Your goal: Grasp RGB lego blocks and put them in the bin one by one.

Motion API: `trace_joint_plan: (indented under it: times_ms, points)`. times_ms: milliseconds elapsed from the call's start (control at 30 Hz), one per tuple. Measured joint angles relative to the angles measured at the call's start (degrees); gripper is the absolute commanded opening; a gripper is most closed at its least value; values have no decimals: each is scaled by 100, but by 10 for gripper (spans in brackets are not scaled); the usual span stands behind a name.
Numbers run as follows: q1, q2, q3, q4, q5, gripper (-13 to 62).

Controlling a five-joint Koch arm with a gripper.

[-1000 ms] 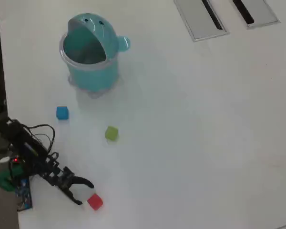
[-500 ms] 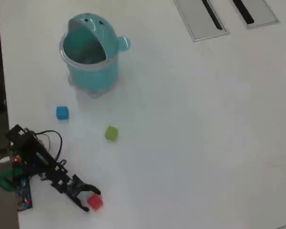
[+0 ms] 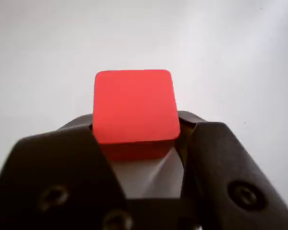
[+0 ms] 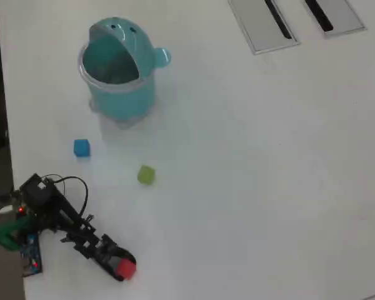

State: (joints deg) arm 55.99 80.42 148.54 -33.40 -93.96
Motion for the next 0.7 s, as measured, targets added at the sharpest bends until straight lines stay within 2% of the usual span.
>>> trace_joint_plan:
  times_ms: [367,700]
  points:
    - [-176,272,70,-1134,9,118]
    - [-1090,2769,896,-729,255,118]
